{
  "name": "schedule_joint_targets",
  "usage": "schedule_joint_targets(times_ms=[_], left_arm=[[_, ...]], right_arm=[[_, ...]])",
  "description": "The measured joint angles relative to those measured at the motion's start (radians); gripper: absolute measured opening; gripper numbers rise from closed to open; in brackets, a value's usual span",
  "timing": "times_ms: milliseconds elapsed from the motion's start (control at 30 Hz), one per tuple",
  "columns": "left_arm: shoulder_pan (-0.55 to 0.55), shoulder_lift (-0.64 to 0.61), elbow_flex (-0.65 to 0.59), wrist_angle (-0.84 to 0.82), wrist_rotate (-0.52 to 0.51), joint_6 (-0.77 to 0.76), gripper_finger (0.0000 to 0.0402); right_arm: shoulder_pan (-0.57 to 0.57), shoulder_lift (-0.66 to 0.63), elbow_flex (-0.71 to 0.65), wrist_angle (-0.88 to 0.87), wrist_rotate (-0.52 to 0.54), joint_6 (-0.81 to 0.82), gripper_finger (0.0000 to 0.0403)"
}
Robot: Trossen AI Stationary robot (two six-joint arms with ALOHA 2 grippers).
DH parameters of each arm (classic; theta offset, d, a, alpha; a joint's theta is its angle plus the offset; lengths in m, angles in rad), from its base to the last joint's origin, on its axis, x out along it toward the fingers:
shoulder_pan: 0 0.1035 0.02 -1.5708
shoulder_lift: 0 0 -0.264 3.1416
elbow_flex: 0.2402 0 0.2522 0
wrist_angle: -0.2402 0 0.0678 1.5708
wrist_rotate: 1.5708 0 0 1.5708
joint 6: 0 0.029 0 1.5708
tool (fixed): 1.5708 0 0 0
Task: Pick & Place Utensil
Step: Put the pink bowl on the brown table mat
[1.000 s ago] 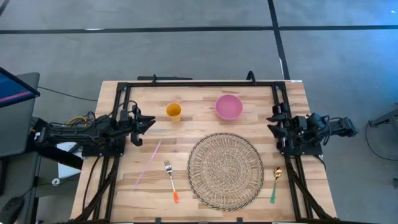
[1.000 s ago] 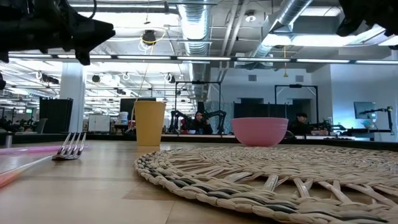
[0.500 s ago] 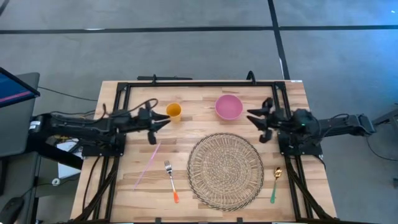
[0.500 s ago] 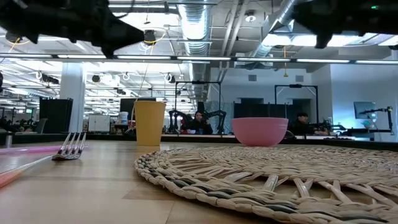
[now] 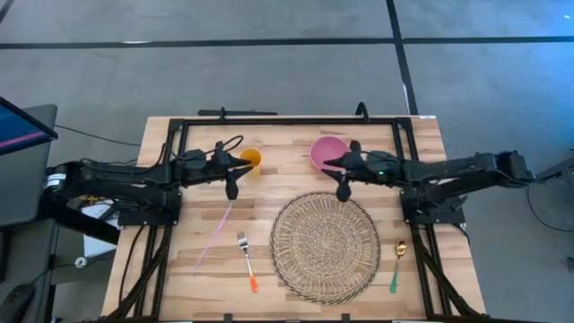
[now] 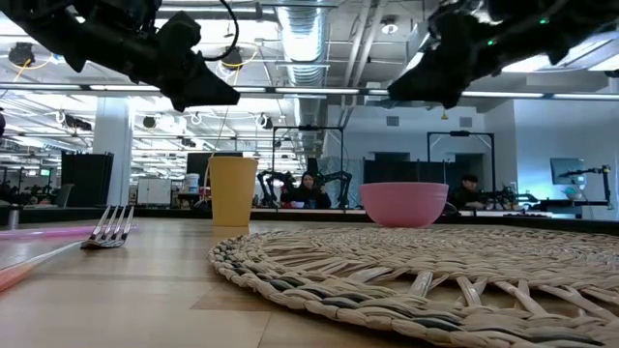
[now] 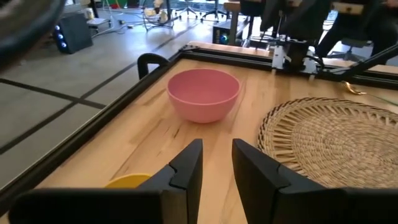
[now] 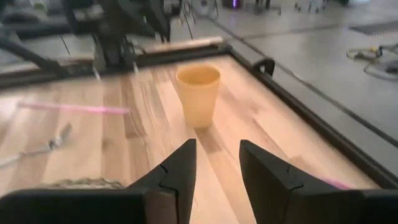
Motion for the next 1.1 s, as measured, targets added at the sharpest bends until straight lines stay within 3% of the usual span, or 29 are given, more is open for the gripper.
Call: schedule_joint_targets(times_ms=[167, 567, 1100], left_arm=[[-0.003, 0.0, 0.0, 0.0, 0.001, 0.0, 0.0088], [-0.003, 0.0, 0.0, 0.0, 0.001, 0.0, 0.0088], [-0.003, 0.0, 0.0, 0.001, 0.001, 0.0, 0.0088]], right_arm=[[-0.03, 0.114, 0.061, -0.065, 0.0, 0.0, 0.013], [-0.066, 0.246, 0.103, -0.129, 0.0, 0.0, 0.022], [-0.138, 0.388, 0.103, -0.153, 0.008, 0.026, 0.0226]])
